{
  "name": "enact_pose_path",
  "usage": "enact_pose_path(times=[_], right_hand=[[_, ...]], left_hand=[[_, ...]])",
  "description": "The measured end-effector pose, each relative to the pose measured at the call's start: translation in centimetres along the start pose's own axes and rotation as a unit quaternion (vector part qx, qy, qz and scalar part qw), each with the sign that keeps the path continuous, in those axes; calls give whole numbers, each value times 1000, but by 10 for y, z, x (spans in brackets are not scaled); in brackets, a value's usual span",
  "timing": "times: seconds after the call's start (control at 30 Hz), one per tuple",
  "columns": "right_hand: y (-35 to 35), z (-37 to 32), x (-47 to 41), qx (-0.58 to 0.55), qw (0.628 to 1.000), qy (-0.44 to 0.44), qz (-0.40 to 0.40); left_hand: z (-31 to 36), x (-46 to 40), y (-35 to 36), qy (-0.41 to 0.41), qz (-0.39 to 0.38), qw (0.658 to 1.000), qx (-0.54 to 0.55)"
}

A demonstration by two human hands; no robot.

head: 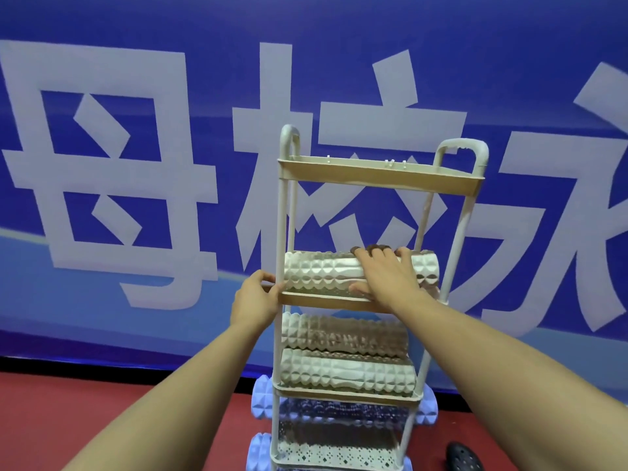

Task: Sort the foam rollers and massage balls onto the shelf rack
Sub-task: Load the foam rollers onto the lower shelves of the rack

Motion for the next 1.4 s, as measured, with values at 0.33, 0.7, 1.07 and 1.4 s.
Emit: enact_pose_path(times=[0.33,0.7,1.07,1.4], right_hand=[[37,14,-46,-84,989,40,-119],[49,20,-28,-202,967,90,-122],[36,46,139,-197,980,22,-19],[61,56,342,-126,969,109,-184]], left_hand=[[-8,-12,6,6,9,1000,-26],[-14,-13,9,0,12,1000,14],[-25,72,23,7,-3,1000,29],[-45,236,85,118,-209,965,-107]])
Point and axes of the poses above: each hand's wrist, its own x-axis away from the middle knuckle, its own y-axis out of the palm, z = x × y, the point moved 1 cm from there along -x, towards the middle knuckle, and after that the axes turned 6 degrees about x, right-handed, at the moved point
